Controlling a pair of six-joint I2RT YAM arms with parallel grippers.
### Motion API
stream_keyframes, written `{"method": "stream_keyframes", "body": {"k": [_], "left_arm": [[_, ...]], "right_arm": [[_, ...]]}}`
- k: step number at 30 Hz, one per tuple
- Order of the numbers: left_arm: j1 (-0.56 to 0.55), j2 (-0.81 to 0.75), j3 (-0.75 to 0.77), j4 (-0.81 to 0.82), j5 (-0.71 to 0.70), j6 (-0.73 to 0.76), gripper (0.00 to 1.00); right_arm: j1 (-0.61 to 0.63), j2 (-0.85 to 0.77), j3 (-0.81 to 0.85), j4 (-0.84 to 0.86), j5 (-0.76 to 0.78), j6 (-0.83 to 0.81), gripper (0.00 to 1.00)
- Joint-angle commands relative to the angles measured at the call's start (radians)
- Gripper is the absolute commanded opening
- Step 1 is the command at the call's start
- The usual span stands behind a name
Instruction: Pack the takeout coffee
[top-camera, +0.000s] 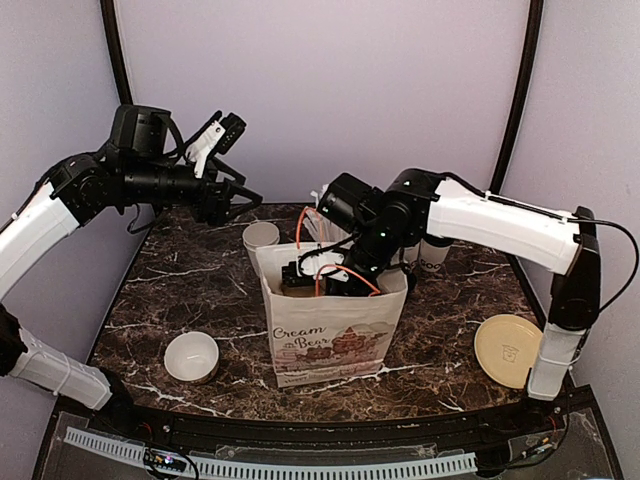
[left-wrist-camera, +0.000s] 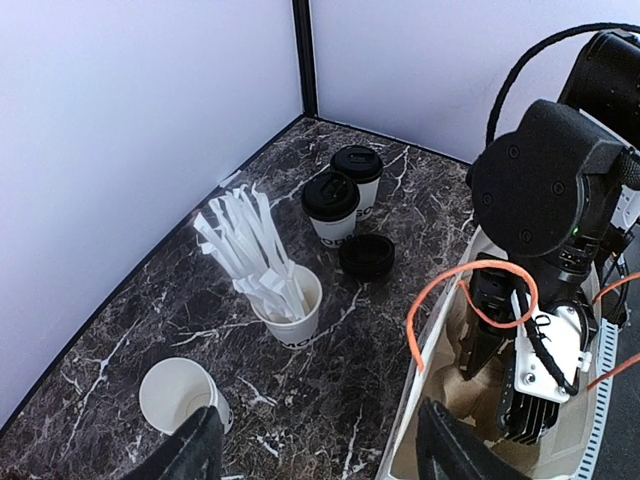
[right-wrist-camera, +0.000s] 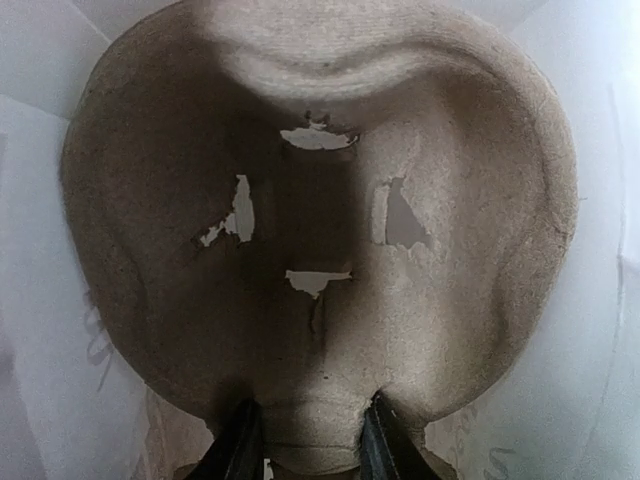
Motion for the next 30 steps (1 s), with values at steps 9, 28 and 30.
{"method": "stream_keyframes", "body": {"k": [9, 28, 30], "left_arm": [[0.020, 0.012, -0.030, 0.053, -0.006, 0.008, 0.69], [0.024, -0.006, -0.085, 0.072, 0.020, 0.002, 0.69], [0.024, -0.004, -0.087, 0.078, 0.029, -0.002, 0.69]], "right_arm": [[0.066, -0.046, -0.113, -0.006, 0.108, -0.005, 0.31], [0.066, 0.051, -0.286, 0.190, 0.044, 0.001, 0.31], [0.066, 0.056, -0.301, 0.201, 0.043, 0.001, 0.33]]}}
